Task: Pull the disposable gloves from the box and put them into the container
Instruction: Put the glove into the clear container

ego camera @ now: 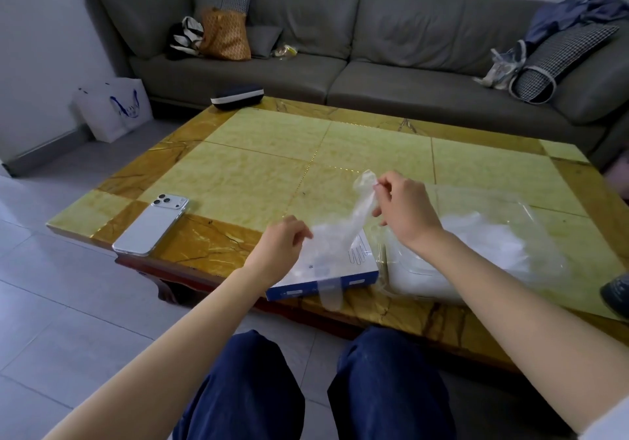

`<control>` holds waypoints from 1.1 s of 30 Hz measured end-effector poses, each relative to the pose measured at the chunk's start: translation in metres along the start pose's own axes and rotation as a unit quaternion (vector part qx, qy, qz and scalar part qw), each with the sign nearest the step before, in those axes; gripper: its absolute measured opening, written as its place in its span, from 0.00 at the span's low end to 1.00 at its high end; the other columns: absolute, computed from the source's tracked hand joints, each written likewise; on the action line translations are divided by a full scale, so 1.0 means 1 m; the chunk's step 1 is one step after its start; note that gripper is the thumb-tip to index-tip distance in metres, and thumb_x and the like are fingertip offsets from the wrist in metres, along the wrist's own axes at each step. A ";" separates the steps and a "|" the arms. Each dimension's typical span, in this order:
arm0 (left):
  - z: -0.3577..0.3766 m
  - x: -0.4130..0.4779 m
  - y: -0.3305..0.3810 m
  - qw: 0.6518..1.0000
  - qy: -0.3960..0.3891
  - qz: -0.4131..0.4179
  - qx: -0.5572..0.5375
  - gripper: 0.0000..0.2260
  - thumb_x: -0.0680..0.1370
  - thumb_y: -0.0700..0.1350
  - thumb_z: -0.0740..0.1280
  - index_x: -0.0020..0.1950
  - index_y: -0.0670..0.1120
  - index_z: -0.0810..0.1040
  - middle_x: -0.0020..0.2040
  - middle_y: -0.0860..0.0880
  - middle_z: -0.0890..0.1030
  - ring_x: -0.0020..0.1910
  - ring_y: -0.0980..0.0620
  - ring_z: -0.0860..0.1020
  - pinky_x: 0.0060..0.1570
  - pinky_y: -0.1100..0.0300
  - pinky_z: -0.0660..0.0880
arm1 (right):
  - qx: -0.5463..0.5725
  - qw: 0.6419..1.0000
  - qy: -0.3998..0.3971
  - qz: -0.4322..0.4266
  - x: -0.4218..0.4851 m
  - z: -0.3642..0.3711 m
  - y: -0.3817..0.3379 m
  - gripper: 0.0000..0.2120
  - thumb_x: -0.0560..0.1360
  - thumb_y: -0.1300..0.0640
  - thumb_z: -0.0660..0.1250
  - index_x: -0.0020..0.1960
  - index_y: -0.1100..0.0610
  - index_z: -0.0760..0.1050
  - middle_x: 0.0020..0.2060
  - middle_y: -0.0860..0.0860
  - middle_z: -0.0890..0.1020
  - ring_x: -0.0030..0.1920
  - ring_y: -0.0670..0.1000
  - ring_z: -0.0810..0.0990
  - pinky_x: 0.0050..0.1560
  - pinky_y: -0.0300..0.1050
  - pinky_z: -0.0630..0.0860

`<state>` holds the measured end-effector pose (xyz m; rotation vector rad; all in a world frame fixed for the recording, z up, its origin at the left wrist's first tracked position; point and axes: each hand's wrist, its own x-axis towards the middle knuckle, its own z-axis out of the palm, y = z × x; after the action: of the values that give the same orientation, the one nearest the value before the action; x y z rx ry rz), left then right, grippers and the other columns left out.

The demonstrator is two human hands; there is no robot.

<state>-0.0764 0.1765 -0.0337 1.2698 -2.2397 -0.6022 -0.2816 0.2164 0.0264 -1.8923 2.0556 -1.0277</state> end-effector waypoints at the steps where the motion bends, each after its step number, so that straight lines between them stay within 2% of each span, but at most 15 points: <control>1: 0.004 -0.002 -0.003 0.998 -0.042 0.012 0.038 0.10 0.80 0.36 0.59 0.49 0.40 0.80 0.48 0.47 0.77 0.45 0.49 0.77 0.48 0.58 0.74 | 0.003 1.000 0.008 0.011 0.002 -0.003 0.001 0.08 0.81 0.61 0.56 0.49 0.59 0.73 0.34 0.49 0.76 0.35 0.47 0.80 0.39 0.49 0.81; 4: 0.014 -0.009 0.000 0.980 -0.168 0.004 0.102 0.12 0.81 0.46 0.56 0.44 0.42 0.75 0.50 0.46 0.74 0.50 0.44 0.76 0.51 0.54 0.72 | 0.014 0.999 0.020 0.034 0.008 -0.012 0.004 0.07 0.82 0.61 0.55 0.49 0.57 0.71 0.33 0.49 0.76 0.35 0.48 0.81 0.40 0.50 0.81; 6: 0.019 -0.011 -0.001 0.963 -0.209 0.016 0.167 0.16 0.80 0.55 0.59 0.54 0.44 0.76 0.56 0.47 0.74 0.57 0.46 0.73 0.57 0.56 0.67 | 0.021 0.999 0.029 0.041 0.010 -0.017 0.006 0.07 0.81 0.61 0.56 0.48 0.57 0.71 0.33 0.49 0.76 0.36 0.49 0.81 0.40 0.51 0.81; 8: 0.021 -0.010 -0.002 0.944 -0.229 0.036 0.235 0.25 0.77 0.61 0.61 0.66 0.45 0.71 0.62 0.49 0.73 0.62 0.48 0.70 0.61 0.58 0.64 | 0.022 0.998 0.042 0.045 0.012 -0.022 0.008 0.07 0.81 0.61 0.56 0.48 0.58 0.71 0.34 0.49 0.76 0.36 0.49 0.82 0.40 0.51 0.81; 12: 0.022 -0.004 -0.004 0.946 -0.225 0.037 0.229 0.28 0.74 0.61 0.65 0.68 0.46 0.69 0.65 0.49 0.72 0.63 0.49 0.68 0.63 0.58 0.62 | 0.009 0.995 0.085 0.048 0.017 -0.037 0.012 0.09 0.82 0.60 0.55 0.53 0.62 0.73 0.38 0.51 0.76 0.35 0.47 0.81 0.38 0.46 0.81; 17: 0.020 0.001 0.001 0.937 -0.241 0.020 0.252 0.29 0.73 0.61 0.67 0.68 0.47 0.70 0.65 0.49 0.70 0.64 0.49 0.64 0.65 0.56 0.60 | 0.016 0.990 0.132 0.039 0.025 -0.057 0.013 0.08 0.82 0.60 0.55 0.50 0.61 0.73 0.39 0.54 0.78 0.36 0.49 0.82 0.36 0.48 0.81; 20: 0.010 0.008 0.006 0.912 -0.295 -0.002 0.286 0.28 0.74 0.58 0.68 0.70 0.49 0.69 0.67 0.47 0.67 0.67 0.46 0.61 0.68 0.53 0.59 | 0.023 0.990 0.135 0.023 0.026 -0.064 0.012 0.08 0.81 0.61 0.57 0.51 0.62 0.73 0.39 0.54 0.78 0.37 0.50 0.82 0.35 0.46 0.81; 22: -0.004 0.016 0.013 0.902 -0.336 -0.036 0.267 0.25 0.76 0.52 0.67 0.72 0.48 0.67 0.71 0.46 0.65 0.71 0.46 0.60 0.70 0.51 0.59 | 0.028 0.992 0.122 0.005 0.023 -0.066 0.010 0.07 0.81 0.62 0.57 0.51 0.62 0.74 0.40 0.54 0.78 0.38 0.51 0.82 0.34 0.43 0.80; 23: -0.011 0.022 0.018 0.913 -0.327 -0.049 0.239 0.22 0.78 0.47 0.65 0.72 0.47 0.67 0.71 0.46 0.66 0.72 0.46 0.61 0.70 0.51 0.60 | 0.031 0.993 0.114 -0.004 0.022 -0.067 0.010 0.07 0.81 0.62 0.58 0.51 0.61 0.74 0.41 0.54 0.78 0.38 0.51 0.82 0.34 0.43 0.80; 25: -0.027 0.034 0.031 0.957 -0.228 -0.062 0.169 0.18 0.80 0.38 0.60 0.70 0.45 0.70 0.70 0.46 0.69 0.68 0.48 0.68 0.67 0.54 0.66 | 0.040 0.995 0.094 -0.017 0.018 -0.066 0.009 0.06 0.80 0.63 0.57 0.50 0.60 0.74 0.42 0.53 0.77 0.39 0.50 0.81 0.35 0.44 0.80; 27: -0.040 0.044 0.049 0.990 -0.091 -0.040 0.105 0.18 0.79 0.37 0.60 0.69 0.46 0.70 0.68 0.46 0.70 0.65 0.48 0.71 0.63 0.55 0.68 | 0.051 0.996 0.068 -0.029 0.015 -0.065 0.008 0.07 0.80 0.64 0.57 0.50 0.59 0.74 0.44 0.51 0.77 0.39 0.49 0.81 0.37 0.44 0.80; 28: -0.045 0.048 0.060 0.996 -0.055 -0.009 0.072 0.18 0.79 0.39 0.62 0.69 0.46 0.68 0.68 0.47 0.70 0.65 0.49 0.70 0.64 0.56 0.67 | 0.058 0.996 0.053 -0.036 0.013 -0.065 0.008 0.08 0.80 0.65 0.57 0.49 0.57 0.73 0.45 0.51 0.77 0.40 0.48 0.81 0.37 0.43 0.81; 29: -0.049 0.050 0.073 0.997 -0.047 0.030 0.046 0.21 0.78 0.42 0.64 0.71 0.46 0.66 0.69 0.47 0.69 0.66 0.50 0.69 0.65 0.57 0.66 | 0.066 0.996 0.035 -0.045 0.011 -0.066 0.007 0.08 0.80 0.65 0.57 0.48 0.57 0.73 0.45 0.51 0.78 0.40 0.46 0.80 0.37 0.40 0.81; 31: -0.050 0.052 0.096 0.993 -0.078 0.084 0.017 0.27 0.76 0.48 0.68 0.72 0.47 0.64 0.71 0.49 0.67 0.68 0.52 0.67 0.65 0.60 0.63 | 0.082 0.994 -0.012 -0.069 0.008 -0.066 0.004 0.09 0.80 0.66 0.57 0.47 0.58 0.74 0.47 0.52 0.79 0.42 0.43 0.80 0.37 0.36 0.80; 33: -0.043 0.054 0.114 0.990 -0.098 0.105 0.004 0.27 0.74 0.51 0.70 0.71 0.48 0.66 0.68 0.51 0.70 0.65 0.53 0.69 0.63 0.61 0.65 | 0.096 0.990 -0.055 -0.085 0.004 -0.067 0.001 0.08 0.80 0.65 0.58 0.48 0.61 0.75 0.48 0.52 0.78 0.45 0.45 0.80 0.40 0.36 0.80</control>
<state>-0.1489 0.1768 0.0776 0.9980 -2.4982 -0.6638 -0.3201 0.2378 0.0775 -2.0021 1.6936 -1.0872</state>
